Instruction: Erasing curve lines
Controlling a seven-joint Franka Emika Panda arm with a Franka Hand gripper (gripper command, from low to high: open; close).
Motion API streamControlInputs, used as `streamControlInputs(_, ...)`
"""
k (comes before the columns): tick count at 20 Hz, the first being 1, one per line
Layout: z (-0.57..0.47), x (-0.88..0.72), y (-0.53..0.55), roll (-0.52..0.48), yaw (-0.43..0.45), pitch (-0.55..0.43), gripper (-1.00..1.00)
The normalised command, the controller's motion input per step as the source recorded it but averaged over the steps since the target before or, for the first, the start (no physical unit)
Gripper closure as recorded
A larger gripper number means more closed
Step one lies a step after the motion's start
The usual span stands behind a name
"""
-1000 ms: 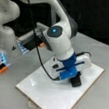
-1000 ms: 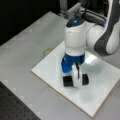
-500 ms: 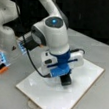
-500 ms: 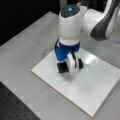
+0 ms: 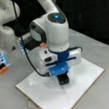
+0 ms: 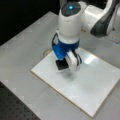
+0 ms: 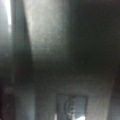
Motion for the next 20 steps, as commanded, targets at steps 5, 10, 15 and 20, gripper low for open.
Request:
streamControlInputs(5,0.23,0.09,-0.47,-0.055,0.472,0.193,1.0)
streamControlInputs(10,0.15,0.12,-0.41,0.008,0.406,0.184,1.0)
streamControlInputs(15,0.1,0.16,-0.41,0.052,0.328,0.201,1.0)
streamControlInputs(20,0.11,0.19,-0.45,0.062,0.246,0.197,1.0)
